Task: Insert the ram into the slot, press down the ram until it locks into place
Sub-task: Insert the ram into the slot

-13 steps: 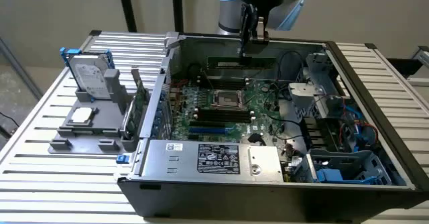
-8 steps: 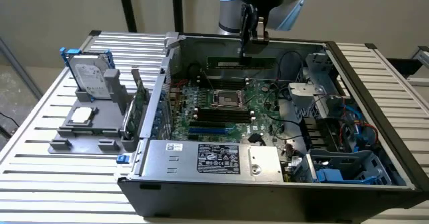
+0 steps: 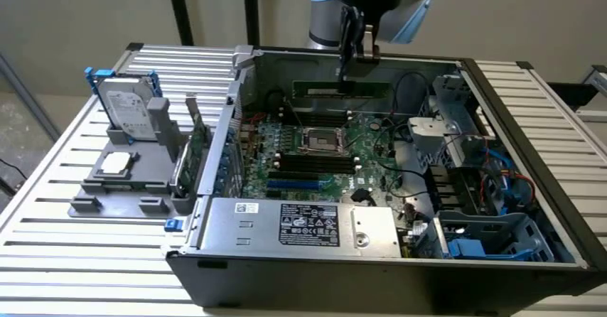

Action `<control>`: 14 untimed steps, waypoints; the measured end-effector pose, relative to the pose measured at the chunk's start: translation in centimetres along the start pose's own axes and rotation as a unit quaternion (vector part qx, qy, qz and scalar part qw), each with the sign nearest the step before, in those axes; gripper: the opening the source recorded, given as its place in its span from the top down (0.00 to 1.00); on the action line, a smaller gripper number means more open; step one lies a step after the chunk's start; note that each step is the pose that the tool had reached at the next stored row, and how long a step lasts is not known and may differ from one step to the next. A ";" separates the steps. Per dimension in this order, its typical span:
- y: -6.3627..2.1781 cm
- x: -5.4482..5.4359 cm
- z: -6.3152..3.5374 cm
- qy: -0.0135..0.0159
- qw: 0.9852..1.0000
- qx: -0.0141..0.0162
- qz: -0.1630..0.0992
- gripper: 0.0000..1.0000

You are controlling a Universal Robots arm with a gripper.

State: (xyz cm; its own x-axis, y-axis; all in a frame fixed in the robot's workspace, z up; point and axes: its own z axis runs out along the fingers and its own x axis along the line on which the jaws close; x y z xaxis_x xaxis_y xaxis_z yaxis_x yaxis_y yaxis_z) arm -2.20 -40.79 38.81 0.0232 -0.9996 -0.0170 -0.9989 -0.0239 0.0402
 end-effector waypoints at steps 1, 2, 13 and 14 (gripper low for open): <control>0.00 0.0 0.09 0.000 1.000 -0.001 0.004 0.86; 0.00 0.0 0.19 0.000 1.000 -0.001 0.010 0.86; 0.37 0.0 2.05 0.000 1.000 -0.002 0.030 0.86; 0.44 0.0 2.24 0.000 1.000 -0.002 0.030 0.86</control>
State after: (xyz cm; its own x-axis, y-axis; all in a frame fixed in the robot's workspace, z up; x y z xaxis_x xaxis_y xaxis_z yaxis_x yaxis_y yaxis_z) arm -2.72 -40.72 36.60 -0.0375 -0.9992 -0.0144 -0.9983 0.0368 0.0447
